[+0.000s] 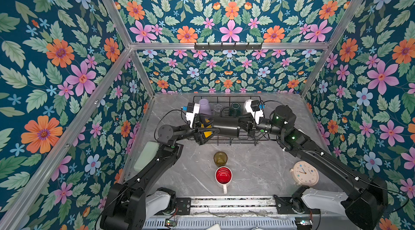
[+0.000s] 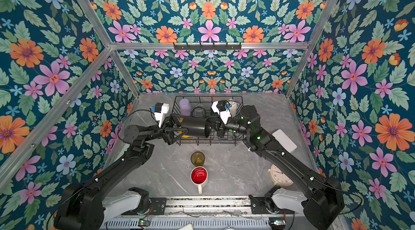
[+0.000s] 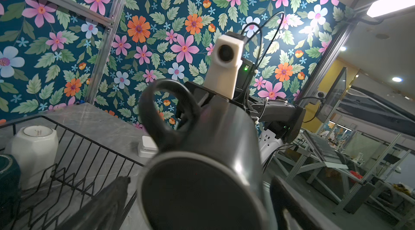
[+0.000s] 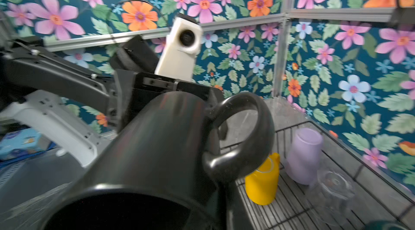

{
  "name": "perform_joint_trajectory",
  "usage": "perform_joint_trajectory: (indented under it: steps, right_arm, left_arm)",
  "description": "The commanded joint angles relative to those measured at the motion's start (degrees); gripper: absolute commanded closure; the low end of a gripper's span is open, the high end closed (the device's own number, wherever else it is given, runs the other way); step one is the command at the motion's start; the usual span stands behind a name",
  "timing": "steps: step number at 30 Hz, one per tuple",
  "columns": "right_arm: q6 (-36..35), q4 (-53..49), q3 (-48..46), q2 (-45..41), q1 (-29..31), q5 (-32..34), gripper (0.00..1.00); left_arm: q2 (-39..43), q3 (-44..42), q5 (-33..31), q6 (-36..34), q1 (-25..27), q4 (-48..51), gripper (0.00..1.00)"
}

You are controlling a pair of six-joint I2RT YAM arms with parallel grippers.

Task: Load the cups into the dish rack
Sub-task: 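Close the left gripper on the black mug's base while the right gripper holds it, then carry the black mug with the left gripper while the right gripper withdraws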

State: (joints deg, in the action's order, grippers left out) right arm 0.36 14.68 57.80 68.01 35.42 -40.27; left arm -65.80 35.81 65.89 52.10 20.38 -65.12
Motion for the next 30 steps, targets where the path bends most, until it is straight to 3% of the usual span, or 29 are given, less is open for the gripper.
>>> perform_joint_trajectory:
  steps: [1, 23, 30]
  right_arm:
    - [0.55, 7.1, 0.97, -0.54, 0.67, -7.09, 1.0]
    - [1.02, 10.99, 6.84, 9.17, 3.65, -7.58, 1.0]
    - [0.16, 9.99, 7.72, 11.07, 4.66, -7.37, 1.0]
  left_arm:
    - [-0.03, 0.39, -0.51, -1.38, -0.17, 2.28, 0.0]
    - [-0.05, -0.21, 2.13, 2.32, 0.33, -2.88, 0.01]
    - [-0.12, -0.48, 1.96, 2.7, 0.31, -3.77, 0.05]
